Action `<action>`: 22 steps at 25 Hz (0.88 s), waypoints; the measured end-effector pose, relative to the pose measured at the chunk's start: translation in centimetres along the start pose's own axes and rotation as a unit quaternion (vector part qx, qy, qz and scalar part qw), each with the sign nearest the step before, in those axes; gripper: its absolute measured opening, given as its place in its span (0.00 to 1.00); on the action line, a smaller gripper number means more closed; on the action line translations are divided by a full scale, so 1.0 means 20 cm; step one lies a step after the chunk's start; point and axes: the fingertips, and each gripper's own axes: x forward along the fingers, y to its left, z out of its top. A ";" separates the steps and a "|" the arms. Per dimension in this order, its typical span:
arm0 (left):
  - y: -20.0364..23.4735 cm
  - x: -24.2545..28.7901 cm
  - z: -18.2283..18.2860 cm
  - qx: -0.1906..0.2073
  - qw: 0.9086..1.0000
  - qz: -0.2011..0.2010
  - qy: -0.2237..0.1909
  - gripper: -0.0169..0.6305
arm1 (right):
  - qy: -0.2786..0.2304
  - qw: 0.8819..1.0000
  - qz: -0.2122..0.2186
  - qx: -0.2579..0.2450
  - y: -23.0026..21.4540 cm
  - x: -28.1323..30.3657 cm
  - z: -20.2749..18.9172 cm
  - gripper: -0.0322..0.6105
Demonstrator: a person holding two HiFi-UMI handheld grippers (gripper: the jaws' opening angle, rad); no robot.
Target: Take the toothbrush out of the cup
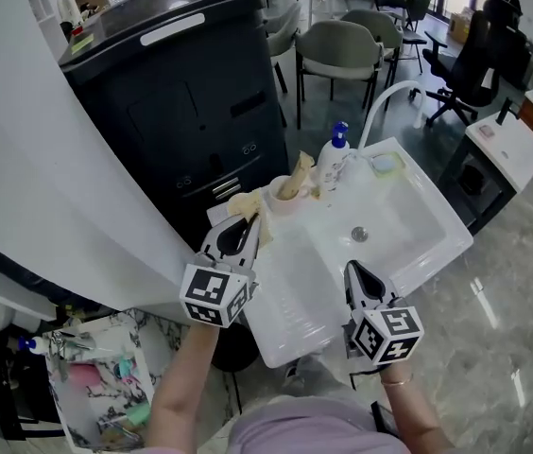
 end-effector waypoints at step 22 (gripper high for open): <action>-0.62 0.02 -0.73 0.291 0.917 -0.225 0.156 0.04 | -0.007 0.997 -0.070 0.024 -0.13 -0.30 -0.10 0.06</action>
